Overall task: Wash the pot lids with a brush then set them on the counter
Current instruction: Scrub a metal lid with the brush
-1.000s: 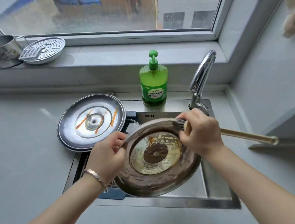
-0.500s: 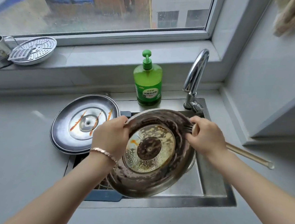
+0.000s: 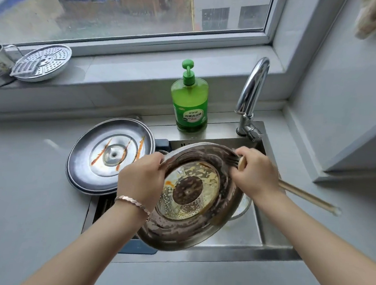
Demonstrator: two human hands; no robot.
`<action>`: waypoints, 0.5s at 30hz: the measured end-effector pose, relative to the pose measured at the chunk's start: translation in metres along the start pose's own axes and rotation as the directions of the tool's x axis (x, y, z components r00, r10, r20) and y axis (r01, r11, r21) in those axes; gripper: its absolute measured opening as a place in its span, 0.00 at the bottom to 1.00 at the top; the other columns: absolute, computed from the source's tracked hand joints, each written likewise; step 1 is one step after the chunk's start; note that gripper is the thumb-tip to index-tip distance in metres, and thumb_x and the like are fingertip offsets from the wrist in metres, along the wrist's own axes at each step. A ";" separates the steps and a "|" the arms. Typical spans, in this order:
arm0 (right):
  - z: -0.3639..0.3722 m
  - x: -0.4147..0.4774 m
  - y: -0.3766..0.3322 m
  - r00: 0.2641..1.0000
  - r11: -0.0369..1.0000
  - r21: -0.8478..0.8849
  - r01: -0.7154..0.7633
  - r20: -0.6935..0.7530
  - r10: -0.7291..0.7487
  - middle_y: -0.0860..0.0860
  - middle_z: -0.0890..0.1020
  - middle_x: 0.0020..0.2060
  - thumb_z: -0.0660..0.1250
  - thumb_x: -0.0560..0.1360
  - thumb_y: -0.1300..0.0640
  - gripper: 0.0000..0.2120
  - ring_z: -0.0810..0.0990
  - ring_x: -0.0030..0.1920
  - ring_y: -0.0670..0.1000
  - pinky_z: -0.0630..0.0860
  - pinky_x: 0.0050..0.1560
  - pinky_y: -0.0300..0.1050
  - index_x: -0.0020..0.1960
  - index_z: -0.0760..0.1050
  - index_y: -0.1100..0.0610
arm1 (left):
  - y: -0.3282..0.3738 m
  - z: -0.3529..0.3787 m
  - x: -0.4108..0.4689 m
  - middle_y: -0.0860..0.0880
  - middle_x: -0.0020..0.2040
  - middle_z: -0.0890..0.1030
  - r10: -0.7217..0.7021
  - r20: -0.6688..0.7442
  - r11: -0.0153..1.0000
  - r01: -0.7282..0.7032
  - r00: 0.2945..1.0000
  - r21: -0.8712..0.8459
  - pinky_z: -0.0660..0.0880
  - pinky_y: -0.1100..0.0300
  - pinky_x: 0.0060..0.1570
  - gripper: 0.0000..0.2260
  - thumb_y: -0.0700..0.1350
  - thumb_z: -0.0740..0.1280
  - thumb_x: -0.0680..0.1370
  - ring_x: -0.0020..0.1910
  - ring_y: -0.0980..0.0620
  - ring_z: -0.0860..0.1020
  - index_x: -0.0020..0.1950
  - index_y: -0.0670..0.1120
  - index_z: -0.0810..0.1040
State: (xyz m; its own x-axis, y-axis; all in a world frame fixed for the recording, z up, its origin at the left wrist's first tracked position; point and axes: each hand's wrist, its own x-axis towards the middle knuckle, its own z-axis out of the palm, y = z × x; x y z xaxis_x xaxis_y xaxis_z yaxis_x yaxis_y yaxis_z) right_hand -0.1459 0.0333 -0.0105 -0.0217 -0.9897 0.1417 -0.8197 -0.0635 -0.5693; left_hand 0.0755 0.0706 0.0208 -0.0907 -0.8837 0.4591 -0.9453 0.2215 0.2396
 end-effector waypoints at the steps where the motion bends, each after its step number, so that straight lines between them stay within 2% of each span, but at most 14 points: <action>1: 0.000 0.001 -0.005 0.994 0.995 -0.001 0.098 -0.043 -0.098 0.49 0.77 0.34 0.67 0.69 0.57 0.07 0.76 0.35 0.54 0.65 0.36 0.41 0.46 0.80 0.54 | 0.001 0.001 0.001 0.47 0.21 0.72 0.033 0.005 0.999 -0.033 0.999 0.029 0.50 0.71 0.24 0.14 0.46 0.58 0.73 0.18 0.48 0.68 0.28 0.43 0.71; 3: -0.004 0.004 -0.017 0.964 0.970 -0.002 0.243 -0.109 -0.242 0.50 0.78 0.31 0.66 0.64 0.58 0.09 0.76 0.31 0.54 0.67 0.35 0.40 0.43 0.81 0.56 | 0.002 0.002 0.003 0.48 0.22 0.73 0.050 0.005 0.998 -0.051 0.999 0.029 0.49 0.73 0.26 0.15 0.47 0.58 0.73 0.18 0.48 0.69 0.29 0.42 0.73; 4: -0.005 0.006 -0.019 0.960 0.968 0.020 0.251 -0.129 -0.246 0.51 0.78 0.31 0.66 0.64 0.59 0.10 0.76 0.31 0.54 0.67 0.36 0.40 0.43 0.81 0.57 | 0.001 0.002 0.003 0.49 0.22 0.72 0.026 0.008 1.000 -0.026 1.000 0.001 0.51 0.73 0.26 0.15 0.48 0.58 0.74 0.18 0.48 0.69 0.29 0.43 0.72; 6: -0.006 0.011 -0.015 0.986 0.985 0.125 0.120 -0.131 -0.103 0.52 0.79 0.34 0.68 0.67 0.61 0.07 0.75 0.34 0.54 0.67 0.38 0.41 0.45 0.80 0.57 | 0.000 0.000 0.003 0.52 0.22 0.69 -0.101 0.007 0.990 0.101 0.995 -0.102 0.53 0.69 0.25 0.15 0.47 0.59 0.75 0.21 0.48 0.66 0.28 0.46 0.68; 8: -0.001 0.010 0.001 0.985 0.956 0.258 -0.138 -0.067 0.160 0.51 0.78 0.34 0.68 0.69 0.61 0.05 0.74 0.37 0.52 0.65 0.37 0.41 0.44 0.79 0.54 | 0.001 -0.001 0.002 0.55 0.23 0.65 -0.336 0.010 0.910 0.327 0.942 -0.256 0.54 0.60 0.25 0.15 0.46 0.59 0.74 0.24 0.52 0.63 0.27 0.50 0.62; 10: 0.011 0.000 0.012 0.914 0.834 0.404 -0.375 0.014 0.404 0.51 0.77 0.33 0.68 0.70 0.60 0.02 0.73 0.37 0.52 0.65 0.35 0.42 0.40 0.76 0.54 | 0.004 0.001 0.000 0.50 0.25 0.66 -0.560 -0.015 0.763 0.508 0.828 -0.400 0.55 0.55 0.29 0.16 0.44 0.60 0.75 0.27 0.52 0.62 0.28 0.48 0.63; 12: 0.026 -0.014 0.012 0.801 0.593 0.592 -0.545 0.157 0.578 0.52 0.77 0.33 0.67 0.72 0.60 0.03 0.74 0.38 0.52 0.68 0.34 0.42 0.39 0.75 0.57 | 0.016 0.005 -0.005 0.46 0.28 0.69 -0.706 -0.032 0.621 0.596 0.708 -0.509 0.60 0.55 0.33 0.13 0.42 0.60 0.77 0.29 0.48 0.64 0.32 0.45 0.67; 13: 0.032 -0.019 0.011 0.743 0.473 0.656 -0.588 0.208 0.636 0.52 0.76 0.33 0.67 0.73 0.61 0.05 0.73 0.38 0.51 0.68 0.35 0.41 0.38 0.74 0.57 | 0.023 0.007 -0.009 0.46 0.31 0.71 -0.748 -0.022 0.563 0.616 0.663 -0.551 0.63 0.54 0.35 0.12 0.42 0.60 0.77 0.32 0.46 0.66 0.34 0.47 0.68; 14: 0.035 -0.022 0.011 0.703 0.402 0.692 -0.600 0.216 0.678 0.52 0.75 0.34 0.66 0.73 0.62 0.06 0.73 0.39 0.51 0.69 0.37 0.42 0.38 0.73 0.56 | 0.029 0.009 -0.014 0.47 0.33 0.72 -0.771 0.010 0.515 0.632 0.637 -0.579 0.64 0.53 0.37 0.11 0.42 0.60 0.78 0.33 0.45 0.67 0.35 0.47 0.68; 15: 0.035 -0.022 0.013 0.688 0.390 0.701 -0.597 0.198 0.698 0.53 0.75 0.34 0.66 0.73 0.62 0.06 0.73 0.39 0.52 0.69 0.38 0.42 0.38 0.73 0.57 | 0.031 0.011 -0.021 0.48 0.33 0.72 -0.766 0.059 0.490 0.642 0.640 -0.590 0.65 0.53 0.37 0.11 0.43 0.59 0.79 0.33 0.46 0.68 0.37 0.46 0.69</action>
State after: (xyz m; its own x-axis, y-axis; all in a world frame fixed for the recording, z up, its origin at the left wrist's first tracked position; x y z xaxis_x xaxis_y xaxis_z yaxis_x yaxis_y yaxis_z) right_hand -0.1358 0.0500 -0.0491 -0.4742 -0.7504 -0.4605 0.0949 0.4765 -0.8741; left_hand 0.0445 0.0919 0.0090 0.6478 -0.7595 0.0594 -0.3363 -0.2152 0.9169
